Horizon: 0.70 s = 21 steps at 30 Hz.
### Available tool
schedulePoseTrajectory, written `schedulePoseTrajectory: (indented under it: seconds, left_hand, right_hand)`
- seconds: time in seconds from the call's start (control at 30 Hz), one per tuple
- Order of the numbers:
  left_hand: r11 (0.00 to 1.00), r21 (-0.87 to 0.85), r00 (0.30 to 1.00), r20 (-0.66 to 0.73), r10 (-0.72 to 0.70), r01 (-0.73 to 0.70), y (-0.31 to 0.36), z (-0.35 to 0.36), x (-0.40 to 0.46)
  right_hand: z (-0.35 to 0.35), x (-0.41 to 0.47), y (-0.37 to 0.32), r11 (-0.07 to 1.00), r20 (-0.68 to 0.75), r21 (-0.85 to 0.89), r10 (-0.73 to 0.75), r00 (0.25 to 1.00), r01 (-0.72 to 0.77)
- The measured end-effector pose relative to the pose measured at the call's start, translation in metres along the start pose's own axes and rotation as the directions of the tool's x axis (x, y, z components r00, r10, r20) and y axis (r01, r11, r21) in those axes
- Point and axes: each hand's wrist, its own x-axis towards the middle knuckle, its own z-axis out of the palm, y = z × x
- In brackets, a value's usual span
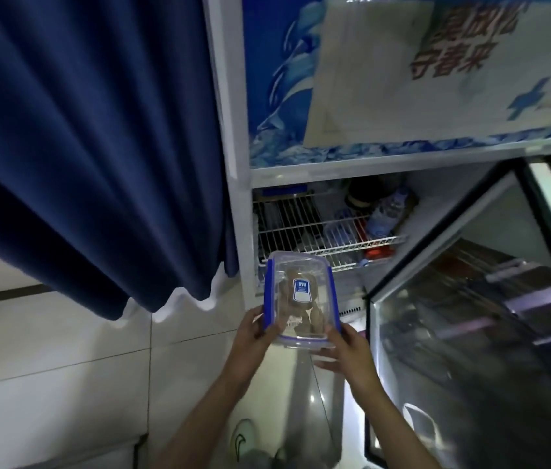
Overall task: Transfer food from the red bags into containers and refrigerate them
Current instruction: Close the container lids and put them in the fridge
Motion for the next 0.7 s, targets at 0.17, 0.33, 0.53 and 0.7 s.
schedulePoseTrajectory:
  seconds: [0.17,0.33,0.53,0.7]
  left_hand:
    - [0.998,0.024,0.998,0.034,0.058,-0.059,0.007,0.025,0.048]
    - [0.994,0.015,0.975,-0.194,0.111,-0.110,0.004,0.049,0.103]
    - [0.997,0.044,0.939,-0.338,0.067,-0.056,-0.010,0.065,0.159]
    - [0.984,0.140,0.936,-0.319,0.147,-0.107,-0.011,0.066,0.190]
  right_hand:
    - [0.000,0.068,-0.019,0.997,-0.046,0.022,-0.069,0.997,0.070]
    - [0.005,0.148,-0.036,0.991,0.007,-0.026,-0.134,0.991,0.134]
    - [0.013,0.210,-0.039,0.992,0.006,-0.032,-0.123,0.992,0.123]
    - [0.025,0.249,-0.049,0.988,0.041,-0.071,-0.134,0.990,0.136]
